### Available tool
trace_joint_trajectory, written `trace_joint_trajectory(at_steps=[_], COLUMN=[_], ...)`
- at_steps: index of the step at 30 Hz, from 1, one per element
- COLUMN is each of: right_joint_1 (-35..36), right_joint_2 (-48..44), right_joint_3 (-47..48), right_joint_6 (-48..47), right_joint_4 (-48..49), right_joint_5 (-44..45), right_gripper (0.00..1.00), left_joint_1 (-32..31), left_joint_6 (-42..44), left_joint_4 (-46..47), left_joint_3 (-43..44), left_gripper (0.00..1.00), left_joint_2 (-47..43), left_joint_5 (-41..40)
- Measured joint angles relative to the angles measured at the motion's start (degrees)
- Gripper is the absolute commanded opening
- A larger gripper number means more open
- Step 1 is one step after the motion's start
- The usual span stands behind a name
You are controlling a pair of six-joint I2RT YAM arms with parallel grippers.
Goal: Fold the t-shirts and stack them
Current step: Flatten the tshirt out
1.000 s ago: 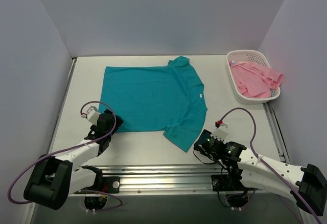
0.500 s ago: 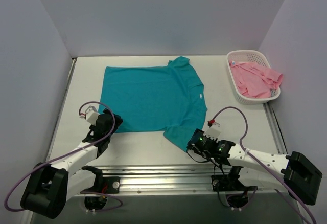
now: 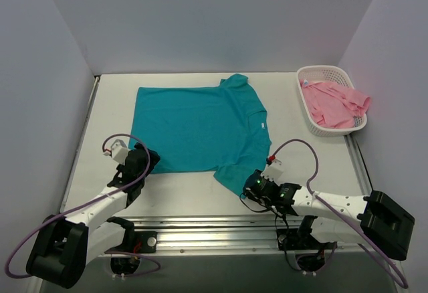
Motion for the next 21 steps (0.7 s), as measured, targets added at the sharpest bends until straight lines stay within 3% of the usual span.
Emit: trace_joint_trajectory(at_steps=[10,21], right_joint_1=[0.0,0.0], right_joint_2=[-0.5,-7.4], right_joint_3=[-0.1,-0.3], right_joint_6=[0.0,-0.2], right_joint_4=[0.4,-3.8], right_joint_5=[0.0,1.7], right_gripper=[0.0,0.0], left_joint_1=[-0.2,-0.5], left_joint_6=[-1.7,-4.9], left_joint_4=[-0.3,-2.3], left_joint_3=[-1.0,-0.7], left_gripper=[0.82,0.81], left_joint_2=[0.0,2.1], left_joint_5=[-0.4,-3.6])
